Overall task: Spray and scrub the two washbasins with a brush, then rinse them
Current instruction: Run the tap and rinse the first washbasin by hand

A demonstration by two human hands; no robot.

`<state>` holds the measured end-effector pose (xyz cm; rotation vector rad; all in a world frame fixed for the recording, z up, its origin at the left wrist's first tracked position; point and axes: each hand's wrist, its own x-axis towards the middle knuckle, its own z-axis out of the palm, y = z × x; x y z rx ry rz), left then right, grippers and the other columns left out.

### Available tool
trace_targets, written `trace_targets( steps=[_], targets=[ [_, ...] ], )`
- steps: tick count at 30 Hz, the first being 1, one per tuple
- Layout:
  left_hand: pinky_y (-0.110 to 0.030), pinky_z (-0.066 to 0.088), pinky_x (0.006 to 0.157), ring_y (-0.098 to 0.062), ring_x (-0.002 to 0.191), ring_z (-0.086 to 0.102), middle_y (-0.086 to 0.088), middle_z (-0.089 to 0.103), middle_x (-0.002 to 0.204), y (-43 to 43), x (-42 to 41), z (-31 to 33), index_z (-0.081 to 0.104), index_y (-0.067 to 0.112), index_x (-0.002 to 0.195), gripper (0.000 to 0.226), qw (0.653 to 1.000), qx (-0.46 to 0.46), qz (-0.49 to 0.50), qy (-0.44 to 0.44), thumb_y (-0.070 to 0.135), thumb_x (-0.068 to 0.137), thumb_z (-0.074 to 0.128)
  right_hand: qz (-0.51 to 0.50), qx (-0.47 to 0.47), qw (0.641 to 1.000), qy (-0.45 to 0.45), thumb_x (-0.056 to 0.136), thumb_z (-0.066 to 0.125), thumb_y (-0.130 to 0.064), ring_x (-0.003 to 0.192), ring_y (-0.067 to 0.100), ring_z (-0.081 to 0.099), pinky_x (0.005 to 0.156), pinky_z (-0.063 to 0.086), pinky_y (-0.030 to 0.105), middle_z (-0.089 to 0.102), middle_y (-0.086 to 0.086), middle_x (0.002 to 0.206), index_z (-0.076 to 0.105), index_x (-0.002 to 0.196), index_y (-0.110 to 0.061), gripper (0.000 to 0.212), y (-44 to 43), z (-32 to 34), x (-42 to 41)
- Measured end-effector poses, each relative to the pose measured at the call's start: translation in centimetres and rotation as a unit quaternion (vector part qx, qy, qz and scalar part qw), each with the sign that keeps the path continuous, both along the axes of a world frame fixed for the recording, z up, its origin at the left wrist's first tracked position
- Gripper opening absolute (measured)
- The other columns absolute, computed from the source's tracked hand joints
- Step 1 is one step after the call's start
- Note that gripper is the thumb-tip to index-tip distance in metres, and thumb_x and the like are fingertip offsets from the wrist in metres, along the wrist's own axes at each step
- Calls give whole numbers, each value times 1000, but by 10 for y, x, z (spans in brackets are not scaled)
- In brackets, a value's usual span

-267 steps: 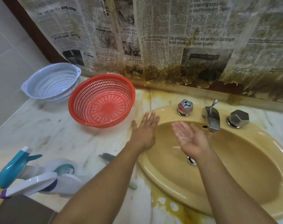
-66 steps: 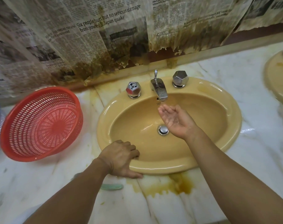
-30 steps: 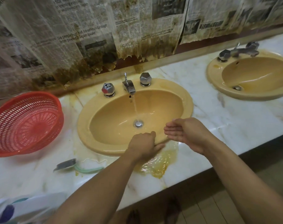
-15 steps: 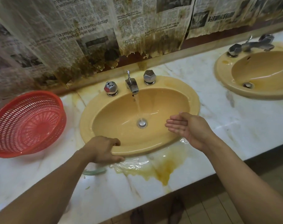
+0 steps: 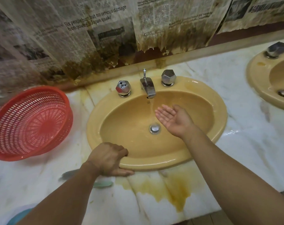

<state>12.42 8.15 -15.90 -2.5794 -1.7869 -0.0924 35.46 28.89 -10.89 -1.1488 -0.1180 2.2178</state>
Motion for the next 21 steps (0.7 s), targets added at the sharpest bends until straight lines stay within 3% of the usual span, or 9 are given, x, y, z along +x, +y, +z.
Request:
trace_targets(
  steps=[6, 10, 13, 16, 21],
  targets=[
    [-27, 47, 51, -24, 54, 59, 8, 61, 68, -2, -2, -7, 69, 23, 82, 74, 999, 36, -8, -30, 93, 79, 46, 20, -32, 999, -6, 102, 59, -18, 93, 33, 72, 70, 64, 40, 70, 23, 109, 62, 119, 3, 27, 17, -15, -48],
    [-28, 46, 52, -23, 54, 58, 8, 60, 67, -2, -1, -7, 68, 22, 81, 74, 999, 37, -5, -30, 92, 79, 47, 10, -38, 999, 3, 103, 57, -16, 84, 30, 74, 63, 63, 35, 71, 20, 107, 59, 131, 1, 33, 19, -17, -55],
    [-28, 46, 52, -23, 54, 58, 8, 59, 67, -2, -1, -7, 68, 21, 80, 73, 999, 32, -3, -32, 92, 79, 49, 3, -41, 999, 29, 103, 56, -16, 90, 30, 73, 64, 64, 36, 70, 19, 109, 59, 130, 2, 32, 22, -16, -55],
    [-29, 46, 53, -23, 54, 58, 8, 60, 68, -1, -1, -7, 69, 21, 81, 73, 999, 33, -7, -31, 91, 79, 49, 7, -35, 998, 55, 105, 53, -15, 99, 28, 68, 66, 64, 36, 65, 16, 110, 59, 113, 1, 19, 22, -10, -53],
    [-28, 49, 54, -22, 55, 60, 9, 63, 69, -1, -3, -7, 71, 22, 84, 74, 999, 30, -7, -32, 92, 79, 46, 65, -11, 997, 37, 105, 52, -15, 82, 29, 76, 74, 64, 36, 75, 19, 88, 65, 107, 8, 26, 8, 5, -38]
  ],
)
